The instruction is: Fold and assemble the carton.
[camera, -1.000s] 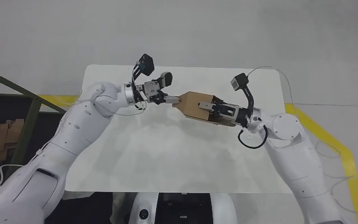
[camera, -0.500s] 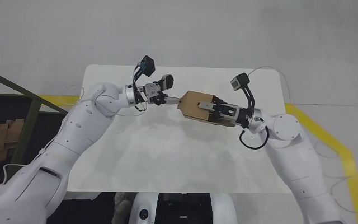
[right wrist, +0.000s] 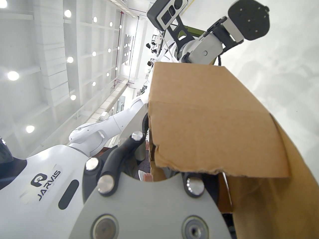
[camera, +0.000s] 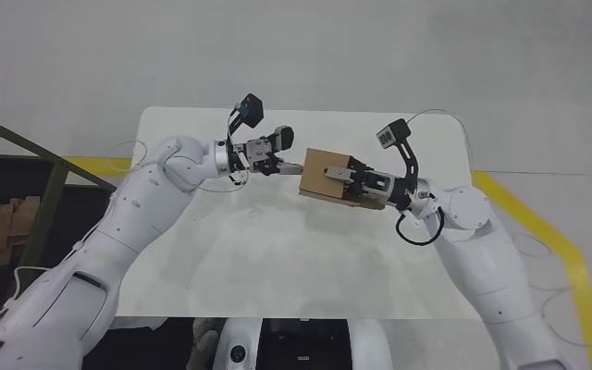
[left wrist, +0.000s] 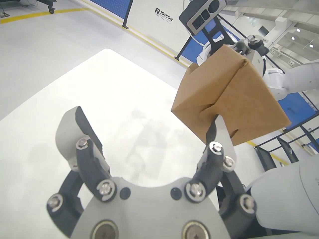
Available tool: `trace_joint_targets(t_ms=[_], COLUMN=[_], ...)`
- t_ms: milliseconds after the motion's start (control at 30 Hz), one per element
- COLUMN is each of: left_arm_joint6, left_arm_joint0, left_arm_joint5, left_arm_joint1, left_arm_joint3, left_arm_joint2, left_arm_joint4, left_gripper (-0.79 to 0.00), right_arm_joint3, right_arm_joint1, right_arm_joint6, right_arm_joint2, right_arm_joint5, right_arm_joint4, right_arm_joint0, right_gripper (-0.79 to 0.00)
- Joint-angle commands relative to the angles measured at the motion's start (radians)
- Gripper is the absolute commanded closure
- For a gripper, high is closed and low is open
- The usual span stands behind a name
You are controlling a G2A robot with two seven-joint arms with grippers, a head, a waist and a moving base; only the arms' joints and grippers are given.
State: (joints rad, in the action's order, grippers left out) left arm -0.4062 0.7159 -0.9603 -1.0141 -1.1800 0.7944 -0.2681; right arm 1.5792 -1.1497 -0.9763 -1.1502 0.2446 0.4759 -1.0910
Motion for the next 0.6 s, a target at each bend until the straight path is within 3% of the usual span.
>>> trace_joint_targets(t_ms=[0, 567], left_arm_joint6=[-0.003, -0.039], left_arm_joint0=[-0.001, -0.004], left_arm_joint5=[-0.005, -0.026], left_arm_joint1=[-0.003, -0.017], left_arm_joint3=[0.001, -0.006], left_arm_joint2=[-0.001, 0.006], left_arm_joint4=[0.003, 0.030], left_gripper=[-0.785, -0.785], right_arm_joint3=[-0.004, -0.023], right_arm_joint1=[-0.001, -0.007], right_arm_joint6=[0.000, -0.010], right_arm_joint2=[0.004, 0.023], right_arm_joint5=[0.002, 0.011], right_arm_joint4=[0.004, 0.017], right_arm_joint0=[0.003, 0.017], right_gripper=[0.000, 0.000])
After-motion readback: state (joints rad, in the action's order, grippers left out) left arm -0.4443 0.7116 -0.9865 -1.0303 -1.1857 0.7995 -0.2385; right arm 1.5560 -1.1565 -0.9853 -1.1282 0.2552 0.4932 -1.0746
